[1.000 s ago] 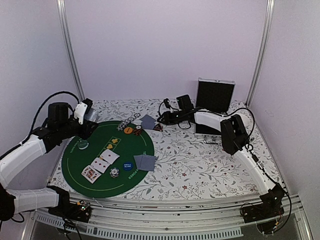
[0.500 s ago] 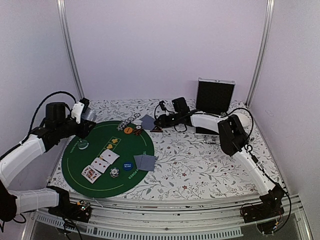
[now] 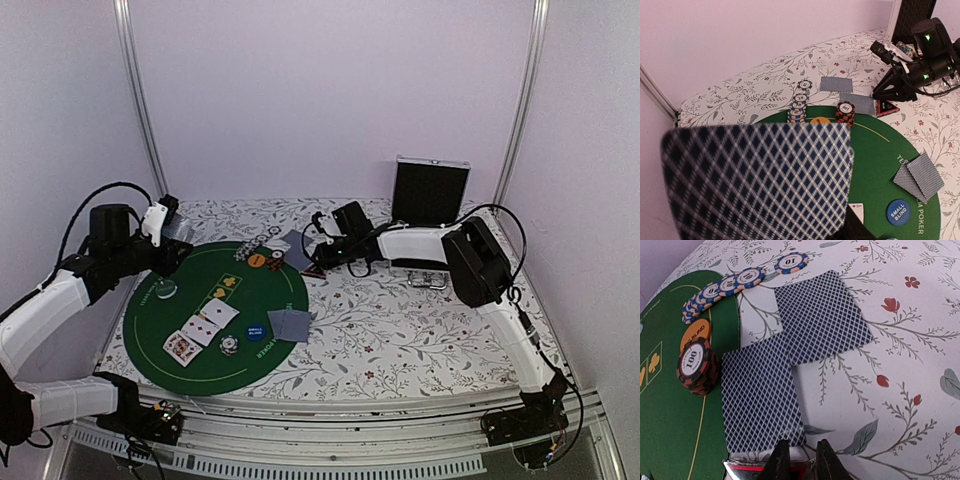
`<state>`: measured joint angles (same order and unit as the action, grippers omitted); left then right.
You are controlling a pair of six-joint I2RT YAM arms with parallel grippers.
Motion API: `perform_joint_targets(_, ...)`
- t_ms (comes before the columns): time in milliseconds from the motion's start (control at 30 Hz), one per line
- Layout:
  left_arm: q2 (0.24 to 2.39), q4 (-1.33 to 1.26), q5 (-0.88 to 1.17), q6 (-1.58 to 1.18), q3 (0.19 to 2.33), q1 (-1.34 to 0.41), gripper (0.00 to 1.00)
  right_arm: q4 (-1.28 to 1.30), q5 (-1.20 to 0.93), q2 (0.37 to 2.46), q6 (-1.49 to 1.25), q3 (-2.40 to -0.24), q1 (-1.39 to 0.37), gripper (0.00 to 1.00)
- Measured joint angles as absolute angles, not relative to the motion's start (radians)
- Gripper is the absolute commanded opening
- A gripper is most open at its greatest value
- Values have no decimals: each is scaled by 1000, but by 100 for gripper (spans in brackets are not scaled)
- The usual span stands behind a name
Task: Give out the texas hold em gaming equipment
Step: Move the all-in button to the center of the board, then pick up the all-in button from the center of the board.
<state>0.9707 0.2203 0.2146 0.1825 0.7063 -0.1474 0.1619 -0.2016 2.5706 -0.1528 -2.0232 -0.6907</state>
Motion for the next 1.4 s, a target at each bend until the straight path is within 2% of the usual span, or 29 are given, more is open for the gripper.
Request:
perform_joint_targets(300,969,220,219,182,706,-147,40,160,-105,2368,-72,-1713,-723,25)
perform_joint_targets(467,969,220,224,181,706,-147,40,176,-102,2308,-44,-1636,-725,39)
perform_joint_targets(533,969,220,224,181,706,-147,40,198,-109,2296,-34,-1631,-725,52)
perform_joint_targets(667,969,220,225,181,706,-147,40,243,-116,2286,-23,-1643,-728,94)
perform_joint_targets(700,970,220,225,181,706,-147,40,248,-113,2286,-26,-1648,-729,100)
perform_joint_targets(1133,977,220,236,178,706,-147,40,365,-1,2361,-25,-1856,-834,99)
perform_joint_targets(1400,977,220,239,178,706,-147,40,432,37,2399,17,-1871,-835,99)
